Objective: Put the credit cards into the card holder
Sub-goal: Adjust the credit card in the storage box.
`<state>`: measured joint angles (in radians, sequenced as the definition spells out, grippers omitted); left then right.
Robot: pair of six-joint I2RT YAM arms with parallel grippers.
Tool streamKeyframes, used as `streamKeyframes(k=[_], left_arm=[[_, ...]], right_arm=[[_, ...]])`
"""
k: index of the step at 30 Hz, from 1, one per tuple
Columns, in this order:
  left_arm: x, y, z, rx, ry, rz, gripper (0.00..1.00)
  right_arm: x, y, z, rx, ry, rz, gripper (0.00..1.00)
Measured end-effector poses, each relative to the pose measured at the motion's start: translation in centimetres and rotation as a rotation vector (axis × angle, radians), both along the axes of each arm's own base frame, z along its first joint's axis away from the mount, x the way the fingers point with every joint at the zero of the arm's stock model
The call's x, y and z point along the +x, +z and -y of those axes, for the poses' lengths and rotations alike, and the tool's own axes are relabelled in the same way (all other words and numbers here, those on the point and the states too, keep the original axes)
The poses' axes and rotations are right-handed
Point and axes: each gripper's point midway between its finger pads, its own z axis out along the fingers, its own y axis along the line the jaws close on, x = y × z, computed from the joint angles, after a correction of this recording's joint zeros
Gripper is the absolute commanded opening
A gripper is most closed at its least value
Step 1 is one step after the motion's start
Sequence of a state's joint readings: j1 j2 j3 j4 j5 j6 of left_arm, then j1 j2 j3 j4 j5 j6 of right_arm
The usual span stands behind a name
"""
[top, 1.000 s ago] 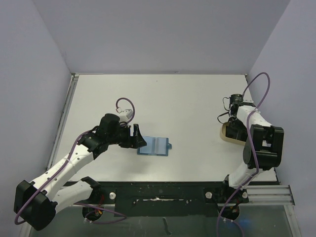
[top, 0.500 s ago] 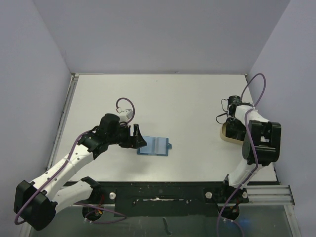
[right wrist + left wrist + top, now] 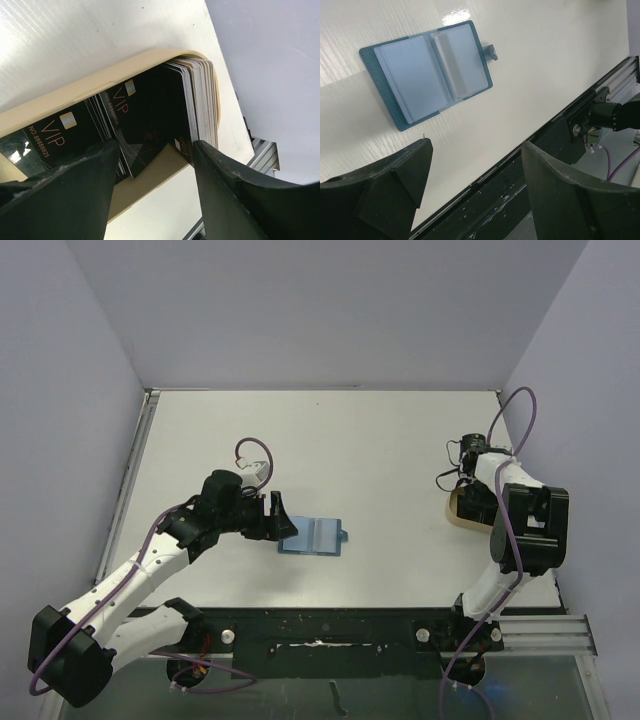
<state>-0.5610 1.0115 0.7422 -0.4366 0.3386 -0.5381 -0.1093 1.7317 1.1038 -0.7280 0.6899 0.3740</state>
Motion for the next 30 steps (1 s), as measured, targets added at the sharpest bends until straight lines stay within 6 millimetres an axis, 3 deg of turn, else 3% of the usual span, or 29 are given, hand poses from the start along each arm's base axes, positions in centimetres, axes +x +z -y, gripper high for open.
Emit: streamKeyframes(k=[6,30], left_arm=[[0.0,0.0,0.0,-0.002,-0.003,-0.001,0.71],[-0.1,0.1,0.0,-0.006,-0.004,0.001,0.71]], right_arm=[[0.0,0.3,-0.1,-0.004,0.004,0.001,0.47],[-0.8,1.4,0.7,-0.045,-0.022,-0.009,0.29]])
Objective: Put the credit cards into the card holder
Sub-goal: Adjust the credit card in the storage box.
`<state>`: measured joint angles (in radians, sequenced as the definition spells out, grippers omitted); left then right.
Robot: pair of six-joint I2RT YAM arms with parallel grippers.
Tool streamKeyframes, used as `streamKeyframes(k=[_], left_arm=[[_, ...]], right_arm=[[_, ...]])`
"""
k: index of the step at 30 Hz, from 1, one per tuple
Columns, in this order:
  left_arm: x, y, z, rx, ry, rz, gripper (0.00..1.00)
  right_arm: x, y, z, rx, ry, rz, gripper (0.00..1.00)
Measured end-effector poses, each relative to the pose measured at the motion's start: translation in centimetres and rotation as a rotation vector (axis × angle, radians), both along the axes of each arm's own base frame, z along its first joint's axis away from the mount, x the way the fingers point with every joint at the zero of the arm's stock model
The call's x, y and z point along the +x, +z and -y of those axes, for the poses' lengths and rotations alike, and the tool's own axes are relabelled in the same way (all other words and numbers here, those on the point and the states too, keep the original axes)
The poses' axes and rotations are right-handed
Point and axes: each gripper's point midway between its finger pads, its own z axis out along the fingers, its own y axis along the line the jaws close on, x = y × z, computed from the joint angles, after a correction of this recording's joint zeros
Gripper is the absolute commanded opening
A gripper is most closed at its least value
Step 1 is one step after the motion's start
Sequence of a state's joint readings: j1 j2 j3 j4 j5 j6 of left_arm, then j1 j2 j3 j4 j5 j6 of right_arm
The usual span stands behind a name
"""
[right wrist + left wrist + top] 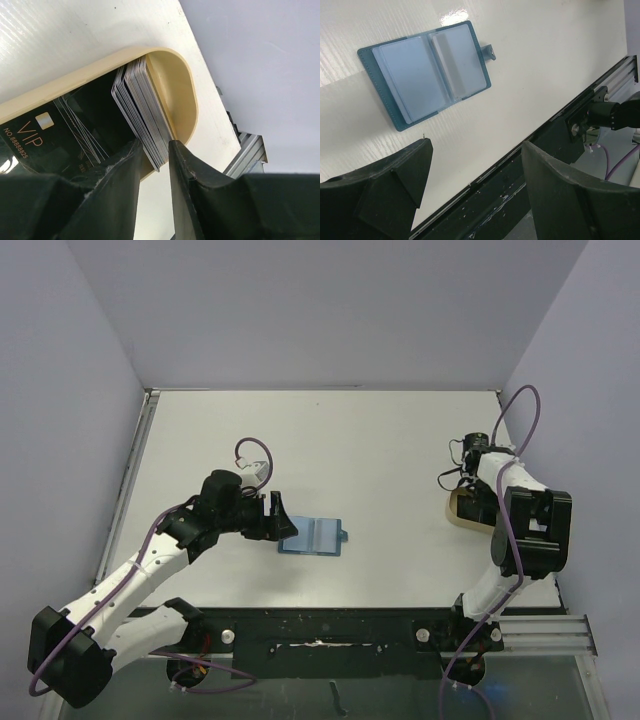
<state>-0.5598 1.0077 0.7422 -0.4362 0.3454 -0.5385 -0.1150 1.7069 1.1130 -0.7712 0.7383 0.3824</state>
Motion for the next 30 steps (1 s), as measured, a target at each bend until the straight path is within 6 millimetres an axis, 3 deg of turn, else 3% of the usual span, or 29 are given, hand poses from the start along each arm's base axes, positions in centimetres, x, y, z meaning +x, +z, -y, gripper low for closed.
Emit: streamKeyframes(k=[2,5,30], left_arm=[[0.0,0.0,0.0,0.000,0.000,0.000,0.71],[0.0,0.0,0.0,-0.002,0.000,0.001,0.71],[0.3,0.0,0.2,-0.013,-0.001,0.001,0.70]], right_arm=[[0.0,0.1,0.1,-0.004,-0.005,0.001,0.29],[-0.1,0.2,0.2,-0.006,-0.013,0.002,0.39],[-0.5,0.9,1.5,-0.014,-0.056,-0.002,0.37]])
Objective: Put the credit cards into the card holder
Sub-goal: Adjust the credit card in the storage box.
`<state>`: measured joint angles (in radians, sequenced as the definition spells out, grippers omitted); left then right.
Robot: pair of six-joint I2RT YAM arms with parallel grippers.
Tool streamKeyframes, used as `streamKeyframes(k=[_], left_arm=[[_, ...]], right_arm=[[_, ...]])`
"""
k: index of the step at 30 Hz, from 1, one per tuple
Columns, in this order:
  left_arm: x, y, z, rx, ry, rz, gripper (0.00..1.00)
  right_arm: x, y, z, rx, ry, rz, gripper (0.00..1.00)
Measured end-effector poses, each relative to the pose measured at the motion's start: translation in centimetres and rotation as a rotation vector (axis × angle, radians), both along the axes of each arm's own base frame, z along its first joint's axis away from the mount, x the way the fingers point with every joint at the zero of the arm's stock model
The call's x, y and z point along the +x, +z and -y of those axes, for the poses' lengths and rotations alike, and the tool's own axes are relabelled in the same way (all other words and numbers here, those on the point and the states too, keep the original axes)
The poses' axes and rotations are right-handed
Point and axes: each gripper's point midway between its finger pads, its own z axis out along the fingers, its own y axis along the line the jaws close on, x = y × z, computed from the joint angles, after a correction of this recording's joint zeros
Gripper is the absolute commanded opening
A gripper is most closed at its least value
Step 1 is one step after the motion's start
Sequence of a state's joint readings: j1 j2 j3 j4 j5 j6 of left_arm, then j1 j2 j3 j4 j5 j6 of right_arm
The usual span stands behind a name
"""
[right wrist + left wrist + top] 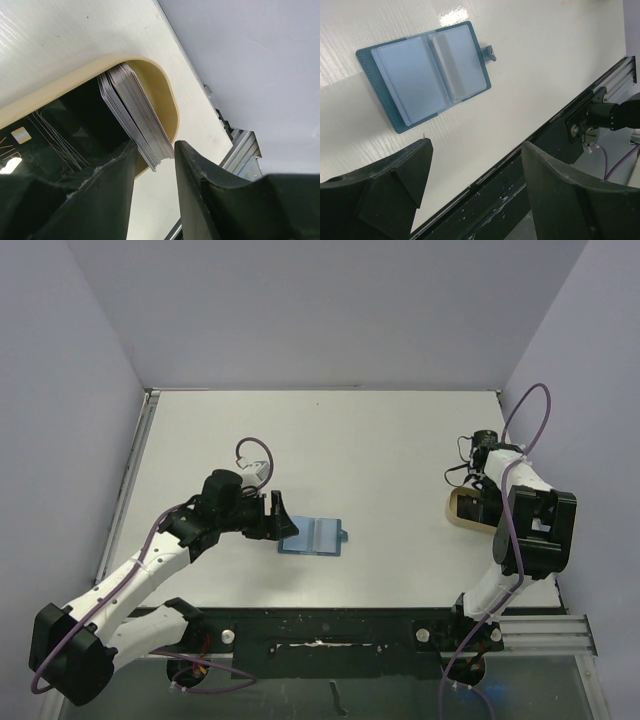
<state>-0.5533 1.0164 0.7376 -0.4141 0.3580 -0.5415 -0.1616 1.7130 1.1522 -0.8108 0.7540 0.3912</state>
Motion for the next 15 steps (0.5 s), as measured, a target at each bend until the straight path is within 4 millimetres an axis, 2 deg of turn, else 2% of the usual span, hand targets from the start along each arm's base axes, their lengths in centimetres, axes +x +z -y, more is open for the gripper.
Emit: streamKeyframes(k=[5,15], left_arm=[[-0.07,-0.99,-0.08,0.017,0.003,-0.028,0.70],[0.00,-1.14,-0.20,0.019,0.019,-0.034,0.70]], right_arm=[[0.03,0.10,0.11,-0.001,0.008,-0.007,0.37],[-0.07,-0.29,0.42,0.036,0.000,-0.001,0.34]])
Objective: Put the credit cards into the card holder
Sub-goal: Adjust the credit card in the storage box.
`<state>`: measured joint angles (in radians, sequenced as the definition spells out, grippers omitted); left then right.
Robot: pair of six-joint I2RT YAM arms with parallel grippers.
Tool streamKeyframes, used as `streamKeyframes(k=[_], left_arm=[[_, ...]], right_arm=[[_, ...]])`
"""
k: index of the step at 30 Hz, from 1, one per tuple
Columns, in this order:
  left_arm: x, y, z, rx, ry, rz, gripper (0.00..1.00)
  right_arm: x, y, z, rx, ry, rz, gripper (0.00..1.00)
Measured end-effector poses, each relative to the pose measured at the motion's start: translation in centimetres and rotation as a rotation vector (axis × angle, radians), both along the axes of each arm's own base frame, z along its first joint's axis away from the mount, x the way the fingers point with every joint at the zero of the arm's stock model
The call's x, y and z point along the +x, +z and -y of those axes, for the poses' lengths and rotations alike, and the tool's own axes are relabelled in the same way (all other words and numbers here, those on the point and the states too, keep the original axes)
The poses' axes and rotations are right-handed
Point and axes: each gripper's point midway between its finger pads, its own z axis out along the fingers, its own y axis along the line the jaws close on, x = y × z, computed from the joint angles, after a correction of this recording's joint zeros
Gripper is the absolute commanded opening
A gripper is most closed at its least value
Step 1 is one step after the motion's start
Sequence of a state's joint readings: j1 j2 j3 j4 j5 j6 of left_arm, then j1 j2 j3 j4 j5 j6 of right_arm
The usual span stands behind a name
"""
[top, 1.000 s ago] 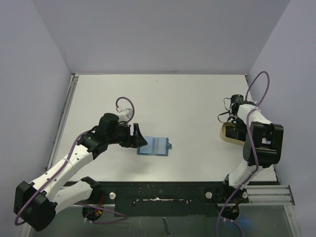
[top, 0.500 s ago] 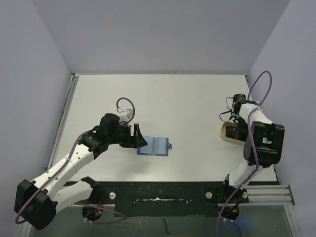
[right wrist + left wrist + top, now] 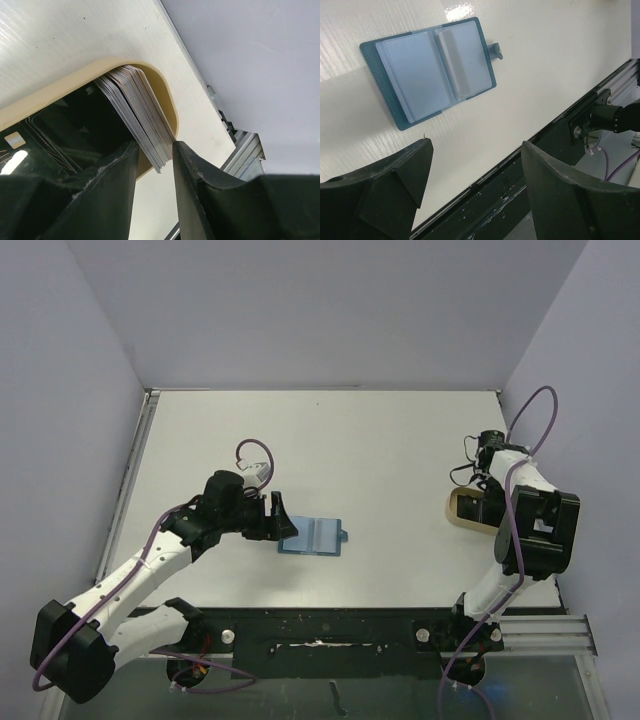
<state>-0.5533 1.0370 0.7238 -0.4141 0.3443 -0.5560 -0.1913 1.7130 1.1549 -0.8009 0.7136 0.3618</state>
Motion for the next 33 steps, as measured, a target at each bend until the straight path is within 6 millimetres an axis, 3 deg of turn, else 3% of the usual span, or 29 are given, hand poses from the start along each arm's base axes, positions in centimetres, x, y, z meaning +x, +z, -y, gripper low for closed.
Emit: streamKeyframes(k=[9,33], left_arm=[[-0.01,0.01,0.01,-0.002,0.003,-0.004,0.70],[-0.02,0.01,0.02,-0.003,0.005,-0.006,0.70]], right_arm=[[-0.37,-0.34,0.56,0.034,-0.019,0.002,0.36],[-0.18,-0.65,0.71,0.137,-0.040,0.066,0.24]])
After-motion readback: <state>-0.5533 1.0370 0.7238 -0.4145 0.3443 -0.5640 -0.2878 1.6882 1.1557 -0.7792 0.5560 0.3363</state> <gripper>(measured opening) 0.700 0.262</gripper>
